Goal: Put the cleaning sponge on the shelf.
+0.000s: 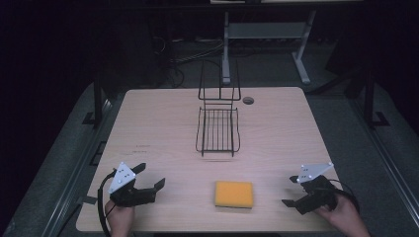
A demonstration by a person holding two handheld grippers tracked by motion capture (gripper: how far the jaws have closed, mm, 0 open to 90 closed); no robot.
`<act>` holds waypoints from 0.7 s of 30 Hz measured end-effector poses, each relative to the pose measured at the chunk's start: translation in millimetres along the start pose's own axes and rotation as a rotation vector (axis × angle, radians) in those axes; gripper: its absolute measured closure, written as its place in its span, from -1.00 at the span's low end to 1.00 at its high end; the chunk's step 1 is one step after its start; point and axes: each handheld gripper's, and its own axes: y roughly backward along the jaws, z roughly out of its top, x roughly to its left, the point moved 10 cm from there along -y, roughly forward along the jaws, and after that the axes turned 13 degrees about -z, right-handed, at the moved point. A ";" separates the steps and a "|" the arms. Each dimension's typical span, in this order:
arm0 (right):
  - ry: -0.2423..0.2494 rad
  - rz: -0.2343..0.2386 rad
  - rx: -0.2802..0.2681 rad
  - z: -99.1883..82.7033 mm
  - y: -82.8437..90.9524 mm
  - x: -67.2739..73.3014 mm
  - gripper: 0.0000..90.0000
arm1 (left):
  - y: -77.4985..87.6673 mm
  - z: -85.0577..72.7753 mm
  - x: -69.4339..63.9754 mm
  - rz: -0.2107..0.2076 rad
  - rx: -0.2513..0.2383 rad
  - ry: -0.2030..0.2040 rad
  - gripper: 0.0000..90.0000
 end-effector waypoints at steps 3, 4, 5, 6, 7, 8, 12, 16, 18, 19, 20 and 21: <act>0.005 0.006 0.009 1.0 -1.1 1.8 -0.64 | -0.4 -0.2 0.0 -0.001 0.002 -0.001 -0.72; 0.005 0.006 0.009 1.0 -1.1 1.8 -0.64 | -0.5 -0.4 0.0 -0.001 0.005 -0.002 -0.72; 0.012 0.008 0.014 2.0 -1.3 3.1 -0.64 | -0.6 -0.5 -0.1 -0.002 0.004 -0.003 -0.72; 0.019 0.008 0.016 4.2 -0.6 4.5 -0.64 | -0.6 -0.7 -0.1 -0.003 0.005 -0.005 -0.72; 0.020 0.010 0.014 6.1 -0.2 5.3 -0.64 | -1.1 -1.9 -0.5 -0.007 0.009 -0.005 -0.72; 0.021 0.012 0.016 7.9 0.5 6.1 -0.64 | -1.2 -2.1 -0.3 -0.007 0.010 -0.007 -0.72; 0.045 0.025 0.009 17.1 0.2 11.8 -0.64 | -1.2 -2.2 0.3 -0.005 0.009 -0.005 -0.72; 0.074 0.039 0.017 24.4 -0.7 17.6 -0.64 | -0.8 -3.0 2.1 0.002 0.008 -0.001 -0.72; 0.087 0.043 0.016 27.7 -1.2 20.0 -0.64 | -0.2 -3.1 3.1 0.003 0.007 0.001 -0.72; 0.093 0.049 0.018 29.0 -1.3 21.2 -0.64 | -0.1 -3.0 3.6 0.004 0.005 0.001 -0.72; 0.092 0.050 0.021 30.5 -1.4 22.5 -0.65 | -0.1 -3.2 3.9 0.004 0.006 0.001 -0.72; 0.101 0.051 0.019 32.0 -1.3 23.1 -0.64 | -0.4 -3.3 3.9 0.004 0.006 0.001 -0.72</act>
